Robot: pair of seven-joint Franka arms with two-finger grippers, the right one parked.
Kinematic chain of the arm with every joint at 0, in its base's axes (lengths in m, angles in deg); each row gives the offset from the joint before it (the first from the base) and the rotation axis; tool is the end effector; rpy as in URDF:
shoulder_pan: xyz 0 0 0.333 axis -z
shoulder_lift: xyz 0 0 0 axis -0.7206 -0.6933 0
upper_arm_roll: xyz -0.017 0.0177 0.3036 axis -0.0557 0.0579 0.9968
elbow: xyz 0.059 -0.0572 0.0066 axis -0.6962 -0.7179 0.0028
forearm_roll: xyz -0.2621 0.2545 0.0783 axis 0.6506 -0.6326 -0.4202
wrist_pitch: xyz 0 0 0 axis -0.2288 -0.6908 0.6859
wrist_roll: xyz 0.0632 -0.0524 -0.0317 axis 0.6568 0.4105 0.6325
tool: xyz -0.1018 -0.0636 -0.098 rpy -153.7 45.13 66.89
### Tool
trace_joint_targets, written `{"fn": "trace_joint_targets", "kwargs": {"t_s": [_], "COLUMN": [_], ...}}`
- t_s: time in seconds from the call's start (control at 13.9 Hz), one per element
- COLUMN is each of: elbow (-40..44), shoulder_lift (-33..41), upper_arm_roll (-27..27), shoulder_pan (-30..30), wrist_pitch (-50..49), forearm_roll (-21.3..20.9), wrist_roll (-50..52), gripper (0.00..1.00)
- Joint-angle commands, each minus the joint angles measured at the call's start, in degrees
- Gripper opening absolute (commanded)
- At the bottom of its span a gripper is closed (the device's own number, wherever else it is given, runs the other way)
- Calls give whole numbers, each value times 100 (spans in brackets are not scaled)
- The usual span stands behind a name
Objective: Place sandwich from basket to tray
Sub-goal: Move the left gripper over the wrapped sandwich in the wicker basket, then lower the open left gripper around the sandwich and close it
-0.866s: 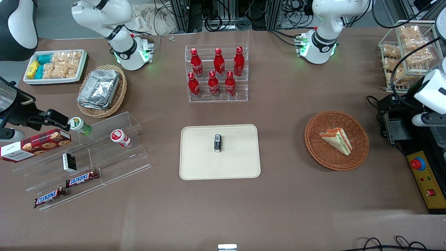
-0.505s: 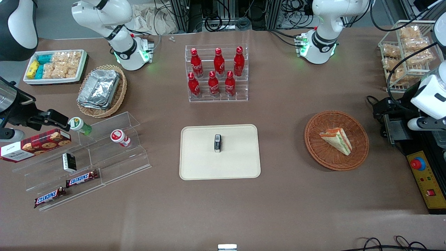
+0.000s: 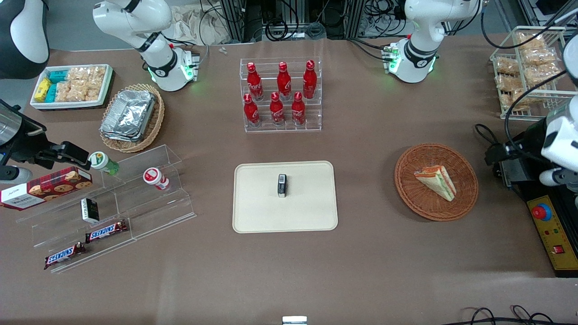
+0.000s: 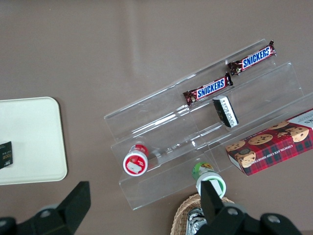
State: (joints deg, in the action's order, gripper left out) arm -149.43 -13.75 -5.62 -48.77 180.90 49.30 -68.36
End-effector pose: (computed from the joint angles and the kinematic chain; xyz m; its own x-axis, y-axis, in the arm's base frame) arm 0.5859 -0.0087 0.4943 0.9565 0.2902 -0.0296 0.2905 -0.9568 0.0079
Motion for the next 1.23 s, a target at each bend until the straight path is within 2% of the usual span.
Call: {"fn": "trace_joint_targets", "kwargs": {"t_s": [0.0, 0.14, 0.43, 0.87, 1.15], "elbow": [-698, -1182, -2166, -3563, -3882], "shoulder_lift": [26, 0, -35, -18, -53], "upper_arm_roll": [2, -51, -69, -60, -51], "shoulder_pan": [55, 90, 257, 240, 213], "wrist_pitch": [812, 1550, 2430, 3607, 3785], "forearm_roll": [-12, -169, -355, -355, -390], "wrist_roll": [1837, 2965, 4225, 4350, 4280], "gripper": [100, 100, 100, 100, 100]}}
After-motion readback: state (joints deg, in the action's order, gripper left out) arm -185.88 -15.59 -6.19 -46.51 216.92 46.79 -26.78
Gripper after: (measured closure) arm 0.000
